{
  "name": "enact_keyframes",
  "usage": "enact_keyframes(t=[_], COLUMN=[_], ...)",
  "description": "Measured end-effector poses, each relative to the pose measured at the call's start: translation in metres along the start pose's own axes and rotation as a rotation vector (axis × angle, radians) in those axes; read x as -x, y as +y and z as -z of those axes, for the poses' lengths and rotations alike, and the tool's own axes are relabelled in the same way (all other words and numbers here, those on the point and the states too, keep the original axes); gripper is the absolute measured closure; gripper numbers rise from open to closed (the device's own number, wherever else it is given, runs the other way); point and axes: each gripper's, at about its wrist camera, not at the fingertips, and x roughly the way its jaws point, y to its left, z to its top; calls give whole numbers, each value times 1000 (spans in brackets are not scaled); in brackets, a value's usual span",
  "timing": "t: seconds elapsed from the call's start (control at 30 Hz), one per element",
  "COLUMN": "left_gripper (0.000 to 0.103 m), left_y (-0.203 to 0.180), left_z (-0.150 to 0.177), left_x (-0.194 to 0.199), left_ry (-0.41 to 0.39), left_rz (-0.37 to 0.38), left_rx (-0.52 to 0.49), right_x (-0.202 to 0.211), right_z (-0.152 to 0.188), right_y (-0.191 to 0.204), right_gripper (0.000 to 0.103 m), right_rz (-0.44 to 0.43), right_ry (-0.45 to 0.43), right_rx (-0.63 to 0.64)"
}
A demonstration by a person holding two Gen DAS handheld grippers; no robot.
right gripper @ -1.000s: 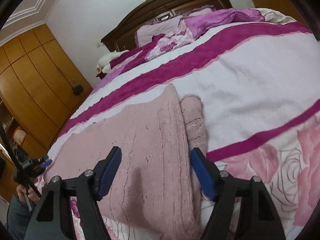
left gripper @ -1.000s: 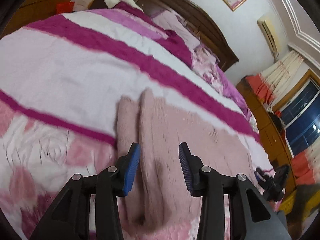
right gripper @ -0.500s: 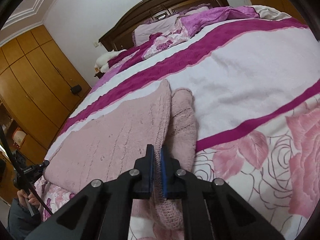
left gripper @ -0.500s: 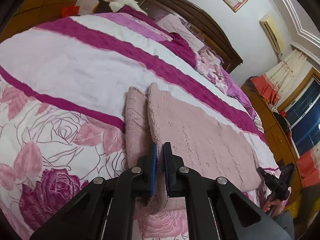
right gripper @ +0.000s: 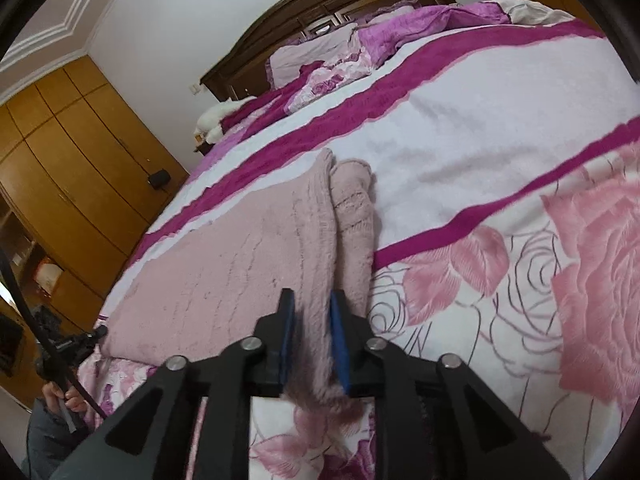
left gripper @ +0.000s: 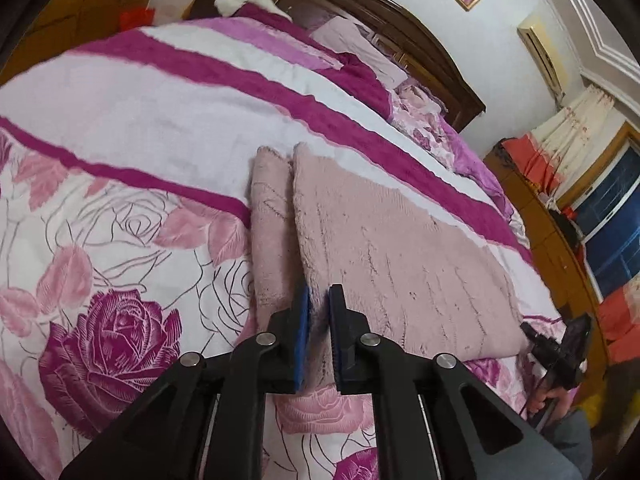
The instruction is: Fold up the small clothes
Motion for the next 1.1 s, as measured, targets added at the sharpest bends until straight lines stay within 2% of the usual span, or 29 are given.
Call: enact_keyframes(t=[0.1, 0.13, 0.2, 0.27, 0.37, 0.5, 0.7, 0.83, 1.1], left_gripper=[103, 103, 103, 103, 103, 103, 103, 103, 103], left_y=[4, 4, 5, 5, 5, 8, 13, 13, 11], left_z=[0, 0, 0, -1, -2, -3, -8, -9, -11], left_x=[2, 1, 1, 2, 4, 3, 2, -1, -7], left_ry=[-2, 0, 3, 1, -4, -6, -18, -14, -15], left_rz=[11, 9, 2, 4, 4, 11, 26, 0, -15], left_rx=[30, 34, 41, 41, 35, 40, 61, 47, 28], right_x=[9, 11, 12, 11, 5, -15, -38, -56, -73], right_z=[7, 8, 9, 6, -2, -12, -23, -31, -37], right_y=[3, 2, -2, -11, -26, -46, -64, -64, -65], right_gripper=[62, 60, 47, 43, 40, 39, 39, 42, 59], right_rz=[-6, 2, 16, 11, -57, -176, -324, -345, -329], right_ry=[-8, -7, -2, -2, 8, 32, 23, 41, 51], right_rx=[7, 9, 0, -35, -96, -184, -283, -281, -296])
